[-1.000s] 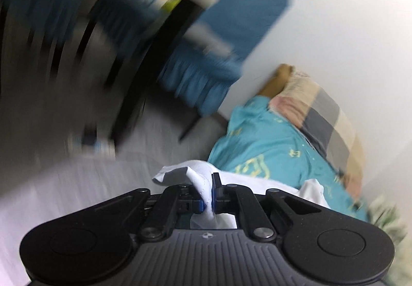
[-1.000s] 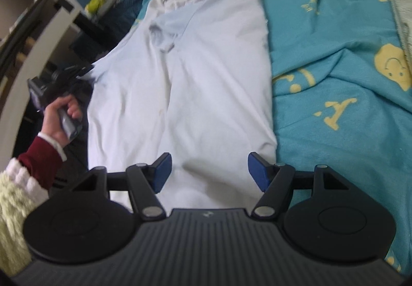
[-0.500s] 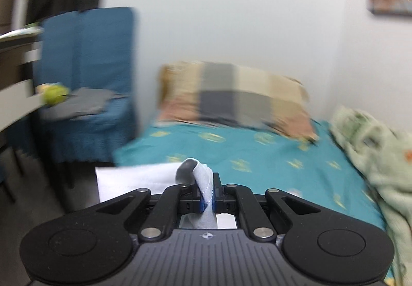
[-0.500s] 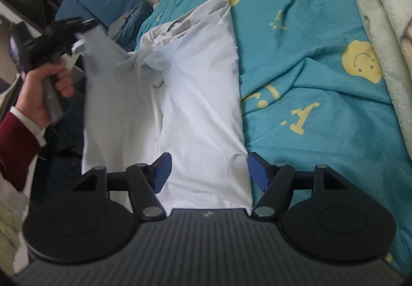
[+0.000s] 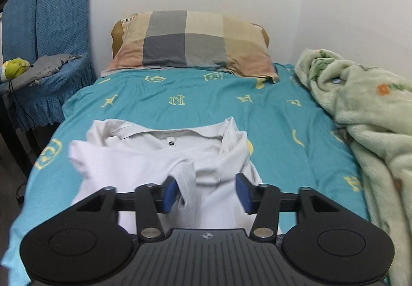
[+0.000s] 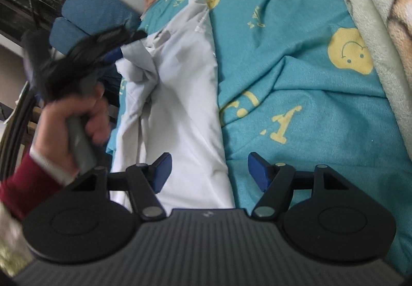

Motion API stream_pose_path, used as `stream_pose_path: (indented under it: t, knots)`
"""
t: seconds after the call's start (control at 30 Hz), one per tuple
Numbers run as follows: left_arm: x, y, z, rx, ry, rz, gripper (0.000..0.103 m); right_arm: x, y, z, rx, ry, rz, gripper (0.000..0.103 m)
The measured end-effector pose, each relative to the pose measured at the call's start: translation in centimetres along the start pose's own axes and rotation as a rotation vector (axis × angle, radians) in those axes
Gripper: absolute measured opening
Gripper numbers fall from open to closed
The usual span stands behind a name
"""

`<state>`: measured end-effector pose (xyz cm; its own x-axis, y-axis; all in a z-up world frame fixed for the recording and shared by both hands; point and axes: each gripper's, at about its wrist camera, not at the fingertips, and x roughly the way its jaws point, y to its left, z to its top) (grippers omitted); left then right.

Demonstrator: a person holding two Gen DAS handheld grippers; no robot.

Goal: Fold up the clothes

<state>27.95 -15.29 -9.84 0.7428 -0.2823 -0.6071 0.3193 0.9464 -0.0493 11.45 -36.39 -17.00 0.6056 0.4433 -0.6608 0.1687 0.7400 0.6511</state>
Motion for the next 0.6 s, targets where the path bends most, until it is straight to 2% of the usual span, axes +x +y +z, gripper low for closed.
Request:
stream_pose_path:
  t: [0.17,0.33,0.43,0.6]
  knots:
    - [-9.3,3.2,-3.5,-0.029,0.0,0.008,0.068,-1.3,1.8,-0.2,-0.092,-0.059,0.016,0.069]
    - [-17.7,5.1,-7.6,-0.074,-0.004,0.007,0.074,-2.8,5.0,0.0,-0.186,-0.123,0.078,0.069]
    - [-19.6,6.3,-9.6,-0.108,-0.018,-0.002,0.075,-2.8,8.4,1.3,-0.285,-0.161,0.137,0.068]
    - [-19.0,8.5,-11.4,-0.142,0.017,-0.029,0.075,2.6,13.7,4.9,-0.419,-0.211,0.054,0.068]
